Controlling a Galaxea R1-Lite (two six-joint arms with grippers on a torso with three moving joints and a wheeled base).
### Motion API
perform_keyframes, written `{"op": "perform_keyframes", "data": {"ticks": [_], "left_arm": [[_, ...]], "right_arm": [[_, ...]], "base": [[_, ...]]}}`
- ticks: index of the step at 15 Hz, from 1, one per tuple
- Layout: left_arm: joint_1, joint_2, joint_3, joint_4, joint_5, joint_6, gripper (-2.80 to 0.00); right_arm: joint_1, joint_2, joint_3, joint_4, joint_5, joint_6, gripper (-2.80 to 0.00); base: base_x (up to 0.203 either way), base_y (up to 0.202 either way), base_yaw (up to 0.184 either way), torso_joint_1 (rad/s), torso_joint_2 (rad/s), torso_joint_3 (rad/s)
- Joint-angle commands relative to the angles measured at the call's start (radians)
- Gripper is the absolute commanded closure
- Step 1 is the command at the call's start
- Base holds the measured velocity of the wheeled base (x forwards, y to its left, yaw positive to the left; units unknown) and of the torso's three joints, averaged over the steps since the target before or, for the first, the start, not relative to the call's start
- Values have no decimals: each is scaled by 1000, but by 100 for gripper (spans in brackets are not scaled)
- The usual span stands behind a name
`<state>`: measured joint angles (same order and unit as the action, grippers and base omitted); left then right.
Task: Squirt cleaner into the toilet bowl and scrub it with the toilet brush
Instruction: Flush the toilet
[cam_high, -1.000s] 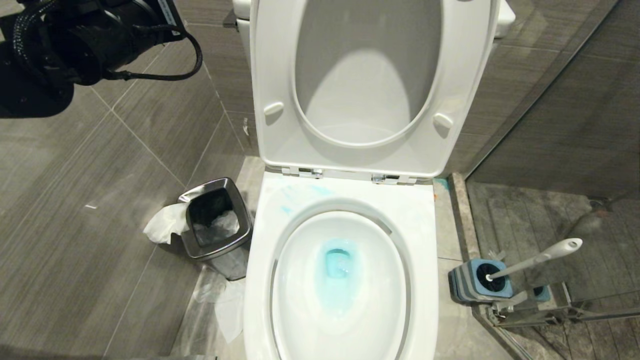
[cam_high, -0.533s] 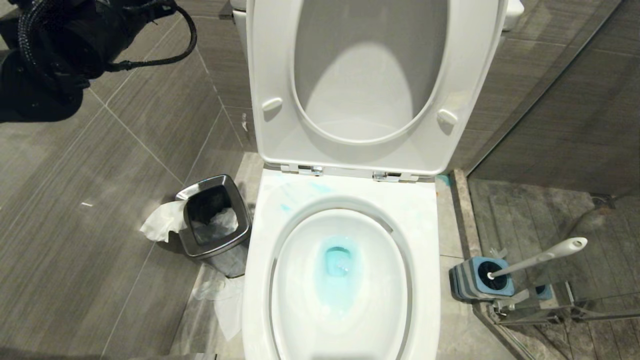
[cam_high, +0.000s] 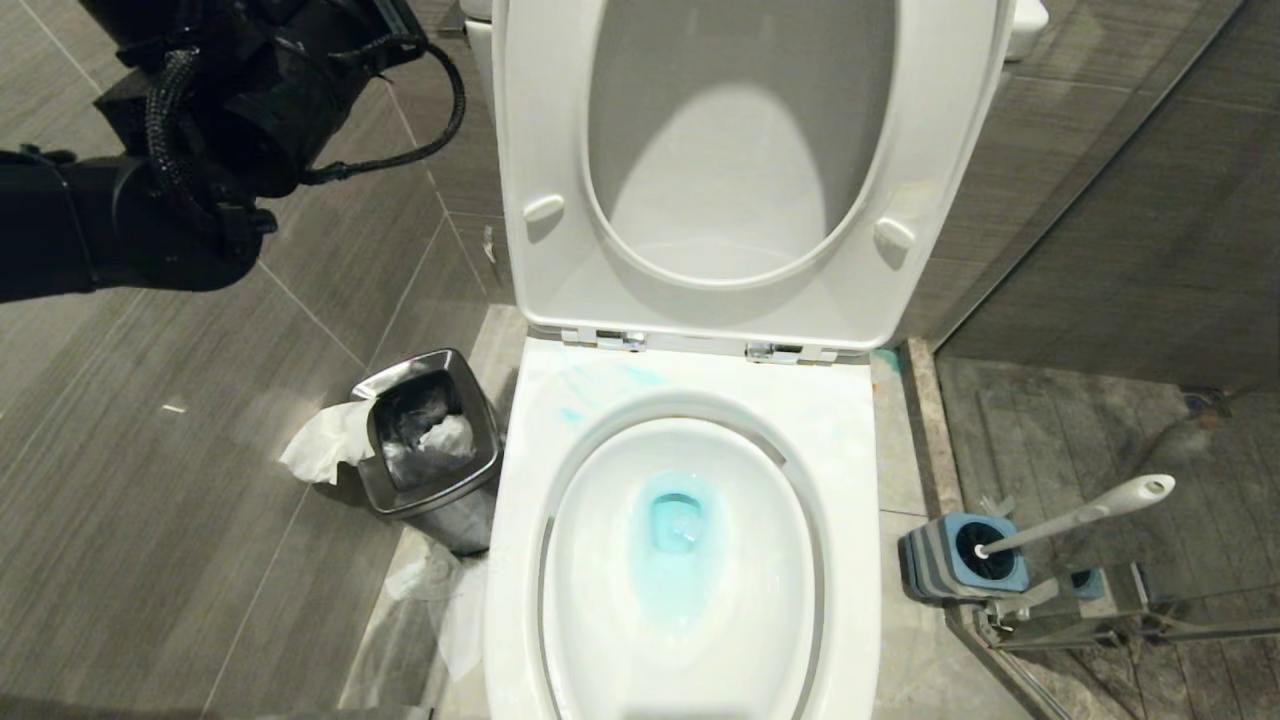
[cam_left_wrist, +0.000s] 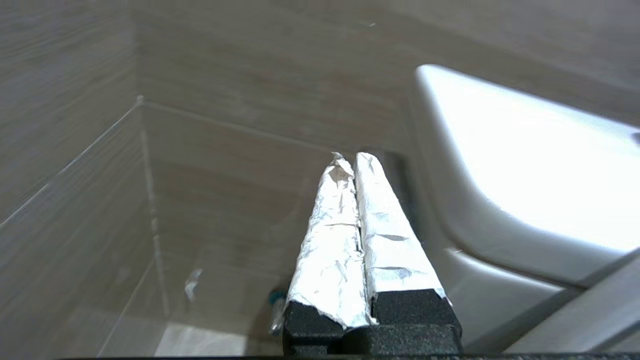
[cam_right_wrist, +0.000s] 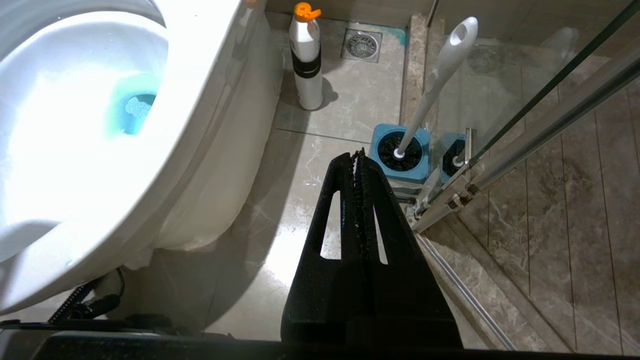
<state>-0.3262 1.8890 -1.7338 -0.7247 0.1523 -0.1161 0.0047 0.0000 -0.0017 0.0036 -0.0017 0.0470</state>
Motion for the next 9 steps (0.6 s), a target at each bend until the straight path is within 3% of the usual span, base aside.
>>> {"op": "perform_keyframes", "data": {"ticks": [1, 4, 9], "left_arm": [[-22, 20, -1, -61, 2, 7, 0], [5, 18, -1, -68, 16, 63, 0], [59, 28, -6, -67, 21, 69, 0]], "right_arm": [[0, 2, 0, 0, 0, 1, 0], [0, 2, 0, 1, 0, -1, 0], [0, 2, 0, -1, 0, 1, 0]], "base": [[0, 0, 0, 0, 0, 0], [0, 0, 0, 0, 0, 0], [0, 0, 0, 1, 1, -18]]}}
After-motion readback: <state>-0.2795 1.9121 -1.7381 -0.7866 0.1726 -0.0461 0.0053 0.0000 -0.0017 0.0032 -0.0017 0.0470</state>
